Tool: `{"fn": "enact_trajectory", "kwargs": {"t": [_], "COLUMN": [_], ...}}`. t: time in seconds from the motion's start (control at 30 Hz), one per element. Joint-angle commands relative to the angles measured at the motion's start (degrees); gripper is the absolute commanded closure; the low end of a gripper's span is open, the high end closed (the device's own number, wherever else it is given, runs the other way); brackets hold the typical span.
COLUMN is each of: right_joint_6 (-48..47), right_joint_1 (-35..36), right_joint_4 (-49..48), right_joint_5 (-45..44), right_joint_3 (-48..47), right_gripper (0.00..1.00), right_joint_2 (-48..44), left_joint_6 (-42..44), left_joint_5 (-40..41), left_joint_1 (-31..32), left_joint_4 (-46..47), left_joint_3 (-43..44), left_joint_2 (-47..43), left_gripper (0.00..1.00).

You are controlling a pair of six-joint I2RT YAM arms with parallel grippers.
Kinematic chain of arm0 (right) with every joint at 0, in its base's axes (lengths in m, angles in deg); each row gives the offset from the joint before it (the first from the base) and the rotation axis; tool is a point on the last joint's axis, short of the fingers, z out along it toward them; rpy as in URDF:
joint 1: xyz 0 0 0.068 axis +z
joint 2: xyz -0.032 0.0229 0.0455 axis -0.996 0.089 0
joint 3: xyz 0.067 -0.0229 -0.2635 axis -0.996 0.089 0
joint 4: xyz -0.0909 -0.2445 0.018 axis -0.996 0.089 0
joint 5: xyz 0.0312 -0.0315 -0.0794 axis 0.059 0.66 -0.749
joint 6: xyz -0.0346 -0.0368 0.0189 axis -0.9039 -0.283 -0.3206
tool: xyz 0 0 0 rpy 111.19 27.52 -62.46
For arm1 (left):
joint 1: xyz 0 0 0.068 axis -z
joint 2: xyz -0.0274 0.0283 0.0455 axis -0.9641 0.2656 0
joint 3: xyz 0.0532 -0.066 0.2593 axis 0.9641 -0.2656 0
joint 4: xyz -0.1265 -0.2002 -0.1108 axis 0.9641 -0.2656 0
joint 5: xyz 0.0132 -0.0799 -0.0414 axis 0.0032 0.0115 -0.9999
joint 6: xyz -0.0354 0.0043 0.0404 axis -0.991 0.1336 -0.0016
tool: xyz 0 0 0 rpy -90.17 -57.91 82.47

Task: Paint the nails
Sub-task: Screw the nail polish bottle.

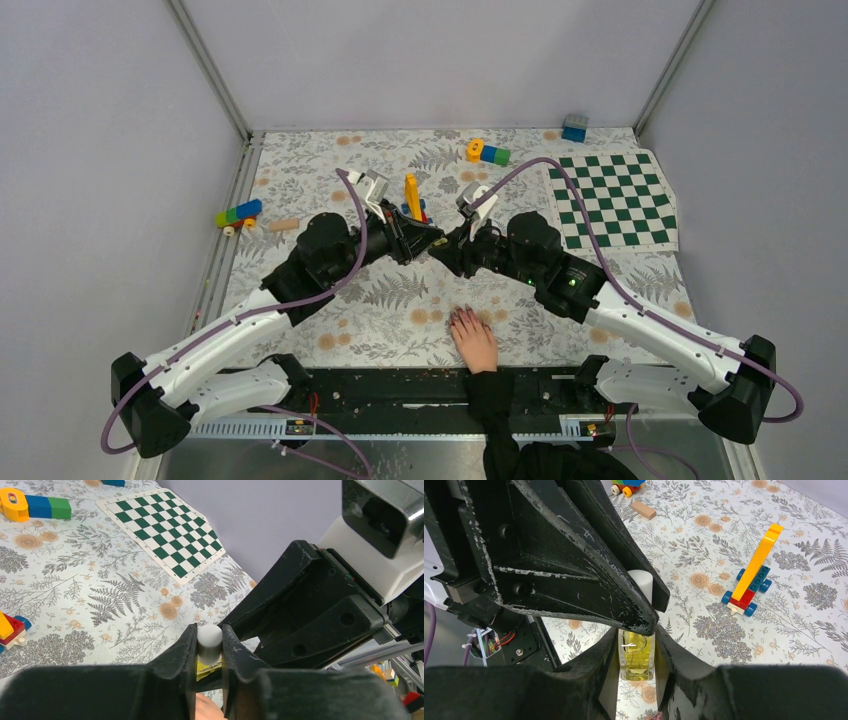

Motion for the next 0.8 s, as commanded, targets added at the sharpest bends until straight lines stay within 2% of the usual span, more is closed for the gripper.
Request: {"fn": "enact_trajectory", "kwargs": {"t": [0.0,0.17,0.27,0.43,0.6,0.77], "right_joint_6": [-1.1,-0.8,0.2,3.4,8.4,12.9], "right_joint_1": [0.8,0.7,-0.1,-3.5,-5.7,-6.0], "right_joint_4": [-2.2,-2.0,-2.0,-4.4,-10.2,-14.2], "right_joint_5": [0.6,3.3,8.2,22.3,37.9,47.0], "right_joint_3": [-2.3,-2.3,-2.6,-2.5,-2.6,-4.9], "right_gripper": [1.0,1.0,1.0,1.0,1.0,1.0], "right_joint_2": [-1.1,-2.0,-2.5,-3.7,-5.1,-4.6], "left_joint_6": [0.2,1.3,1.7,2.1,0.9,-0.6], "left_joint_5": [-0.5,-5.4,-9.9,-16.5,-27.8,-36.9], "left_joint_1": [0.5,0.5,0.5,0.4,0.3,0.3], "left_joint_4": [1.9,5.4,7.1,9.8,16.5,20.7], "left_joint_3": [2.0,0.0,-0.7,-2.6,-4.6,-4.2], "left_joint_2": [-0.3,-1.7,-2.6,-4.9,-7.6,-9.6], "left_gripper": [1.0,1.0,1.0,1.0,1.0,1.0]}}
